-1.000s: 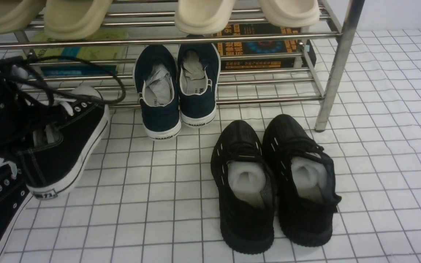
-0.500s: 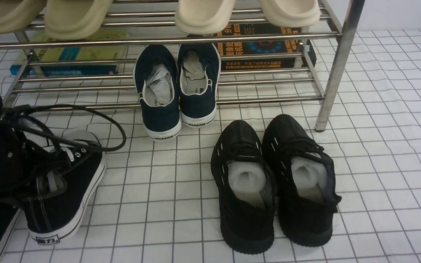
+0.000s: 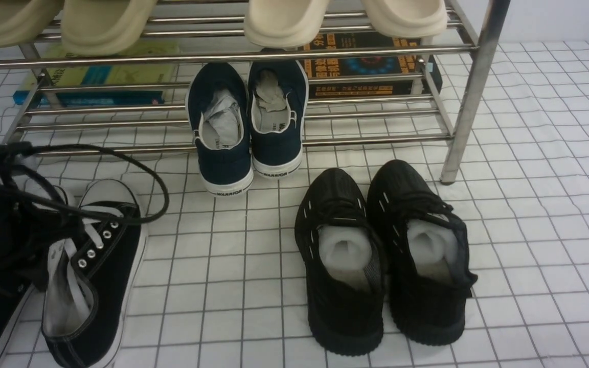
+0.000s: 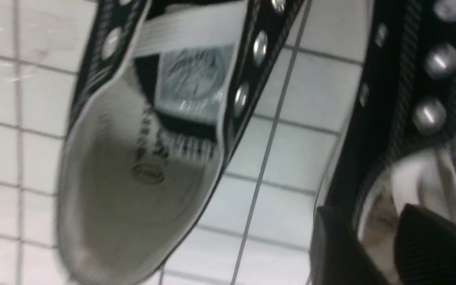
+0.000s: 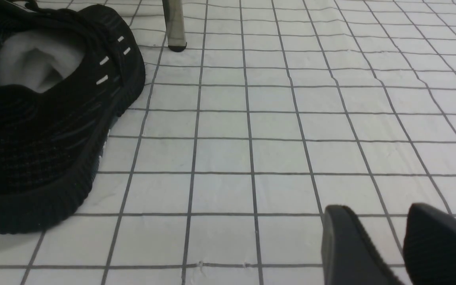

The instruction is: Take the shoes off the shelf with your hand from the white checkered tablecloth.

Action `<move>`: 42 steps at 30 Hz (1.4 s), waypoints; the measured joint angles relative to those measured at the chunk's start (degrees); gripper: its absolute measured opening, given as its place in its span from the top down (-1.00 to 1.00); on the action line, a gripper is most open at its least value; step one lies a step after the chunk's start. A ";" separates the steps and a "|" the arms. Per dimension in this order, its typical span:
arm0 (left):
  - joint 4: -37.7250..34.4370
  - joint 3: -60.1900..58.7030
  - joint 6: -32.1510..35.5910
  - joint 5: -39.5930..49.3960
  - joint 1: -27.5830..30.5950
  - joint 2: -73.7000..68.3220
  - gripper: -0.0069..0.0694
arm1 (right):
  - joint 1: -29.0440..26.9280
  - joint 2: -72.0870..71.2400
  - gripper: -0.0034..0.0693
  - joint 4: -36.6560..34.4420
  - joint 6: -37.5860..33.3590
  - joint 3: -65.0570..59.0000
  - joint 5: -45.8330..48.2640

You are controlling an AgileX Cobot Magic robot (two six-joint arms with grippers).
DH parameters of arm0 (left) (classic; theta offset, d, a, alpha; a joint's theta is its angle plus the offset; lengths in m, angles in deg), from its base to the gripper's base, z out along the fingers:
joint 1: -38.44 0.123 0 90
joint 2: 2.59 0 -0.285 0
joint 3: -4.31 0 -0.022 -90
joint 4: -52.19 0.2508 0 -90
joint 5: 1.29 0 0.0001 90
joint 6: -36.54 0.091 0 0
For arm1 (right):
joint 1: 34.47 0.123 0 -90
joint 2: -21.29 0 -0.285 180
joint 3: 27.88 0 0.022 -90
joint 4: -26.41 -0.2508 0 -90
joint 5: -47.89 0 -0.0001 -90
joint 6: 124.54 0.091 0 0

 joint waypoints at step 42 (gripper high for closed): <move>-5.91 -48.66 9.85 -35.81 0.00 73.77 0.77 | 0.00 -0.07 0.25 0.00 -0.05 0.00 0.06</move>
